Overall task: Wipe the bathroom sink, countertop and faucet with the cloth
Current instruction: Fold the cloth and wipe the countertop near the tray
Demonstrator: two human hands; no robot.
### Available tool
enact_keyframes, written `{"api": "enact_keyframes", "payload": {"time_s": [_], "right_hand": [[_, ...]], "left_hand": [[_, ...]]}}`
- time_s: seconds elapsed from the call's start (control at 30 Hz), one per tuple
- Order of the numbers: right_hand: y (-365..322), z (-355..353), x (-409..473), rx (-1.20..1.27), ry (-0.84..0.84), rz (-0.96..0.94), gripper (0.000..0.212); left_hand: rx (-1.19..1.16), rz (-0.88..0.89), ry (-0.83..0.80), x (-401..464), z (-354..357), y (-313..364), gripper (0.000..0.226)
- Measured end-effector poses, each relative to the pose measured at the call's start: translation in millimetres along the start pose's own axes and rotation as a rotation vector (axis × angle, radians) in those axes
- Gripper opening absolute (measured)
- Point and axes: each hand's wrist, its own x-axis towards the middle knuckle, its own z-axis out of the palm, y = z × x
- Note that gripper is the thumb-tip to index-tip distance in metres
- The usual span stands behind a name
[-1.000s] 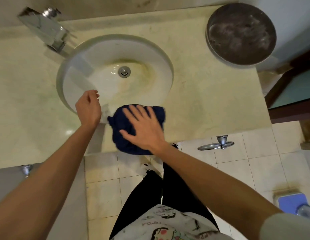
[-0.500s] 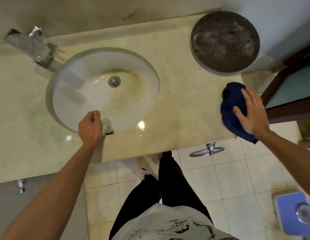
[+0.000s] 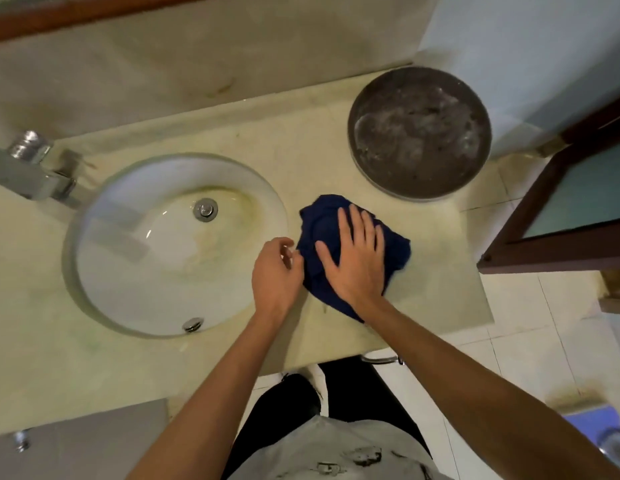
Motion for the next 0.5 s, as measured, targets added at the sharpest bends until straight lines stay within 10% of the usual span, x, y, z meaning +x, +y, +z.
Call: {"api": "enact_keyframes", "payload": {"time_s": [0.17, 0.3, 0.5], "right_hand": [[23, -43, 34, 0.246, 0.025, 0.203, 0.065], [34, -66, 42, 0.373, -0.298, 0.363, 0.083], [25, -84, 62, 0.537, -0.629, 0.354, 0.045]], "left_hand": [[-0.043, -0.253, -0.160, 11, -19, 14, 0.036], [-0.015, -0.240, -0.299, 5, -11, 17, 0.039], [-0.476, -0.345, -0.375, 0, -17, 17, 0.023]]}}
